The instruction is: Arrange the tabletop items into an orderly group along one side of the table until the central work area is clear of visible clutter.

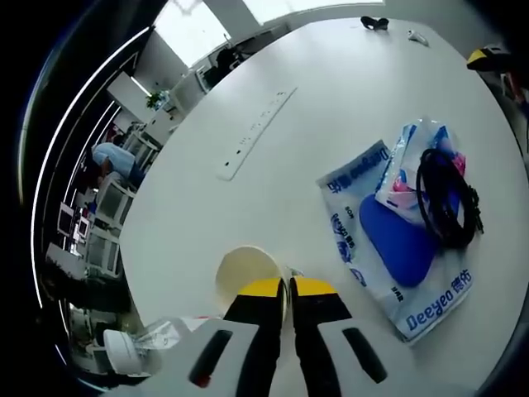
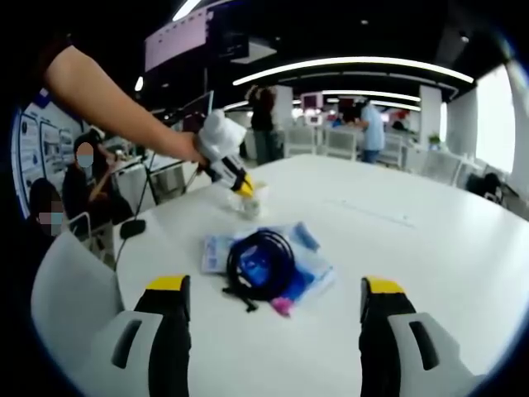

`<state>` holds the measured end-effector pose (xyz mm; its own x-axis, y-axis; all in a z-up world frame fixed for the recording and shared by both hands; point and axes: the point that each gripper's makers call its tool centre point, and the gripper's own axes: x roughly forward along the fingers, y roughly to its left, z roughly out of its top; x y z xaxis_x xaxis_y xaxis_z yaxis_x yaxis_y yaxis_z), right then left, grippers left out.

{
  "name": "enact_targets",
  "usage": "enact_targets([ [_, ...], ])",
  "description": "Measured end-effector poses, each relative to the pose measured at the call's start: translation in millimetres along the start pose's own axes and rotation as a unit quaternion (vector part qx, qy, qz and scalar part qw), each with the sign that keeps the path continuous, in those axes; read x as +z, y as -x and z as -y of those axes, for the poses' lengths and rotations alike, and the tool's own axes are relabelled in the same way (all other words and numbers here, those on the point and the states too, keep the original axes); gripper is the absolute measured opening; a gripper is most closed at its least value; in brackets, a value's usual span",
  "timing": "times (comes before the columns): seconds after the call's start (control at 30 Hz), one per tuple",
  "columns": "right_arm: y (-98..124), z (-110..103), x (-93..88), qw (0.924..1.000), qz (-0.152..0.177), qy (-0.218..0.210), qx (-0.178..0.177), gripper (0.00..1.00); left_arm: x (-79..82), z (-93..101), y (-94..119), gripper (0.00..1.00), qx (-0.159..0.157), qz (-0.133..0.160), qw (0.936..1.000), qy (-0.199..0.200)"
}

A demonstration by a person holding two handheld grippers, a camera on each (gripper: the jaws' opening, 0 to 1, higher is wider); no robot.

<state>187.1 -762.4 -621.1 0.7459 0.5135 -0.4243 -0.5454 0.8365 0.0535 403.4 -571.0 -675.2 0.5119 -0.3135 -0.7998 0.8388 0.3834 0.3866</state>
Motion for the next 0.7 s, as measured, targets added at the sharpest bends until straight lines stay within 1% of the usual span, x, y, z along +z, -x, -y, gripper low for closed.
enact_targets([
  [0.4, 0.0, 2.1, -1.1, 1.0, -0.001, -0.002, -0.002, 0.82, 2.7, 0.8, -3.4, 0.03, 0.001, -0.001, 1.0, -0.006],
  [0.43, 0.0, 1.9, -1.1, 1.0, -0.001, -0.003, -0.002, 0.82, 2.1, 0.1, -3.0, 0.05, 0.003, -0.003, 1.0, -0.008],
  [0.47, 0.0, 1.7, -1.1, 1.0, -0.001, -0.003, -0.001, 0.82, 1.9, -0.6, -2.3, 0.1, 0.006, -0.003, 0.9999, -0.008],
  [0.57, -0.8, 0.5, 0.0, 1.0, -0.001, -0.003, 0.001, 0.81, 1.8, -2.1, 1.1, 0.21, 0.012, 0.001, 0.9999, 0.0],
  [0.7, -3.0, -3.4, 2.0, 1.0, 0.0, 0.001, 0.006, 0.81, 3.0, -3.2, 11.0, 0.29, 0.019, 0.012, 0.9997, 0.005],
])
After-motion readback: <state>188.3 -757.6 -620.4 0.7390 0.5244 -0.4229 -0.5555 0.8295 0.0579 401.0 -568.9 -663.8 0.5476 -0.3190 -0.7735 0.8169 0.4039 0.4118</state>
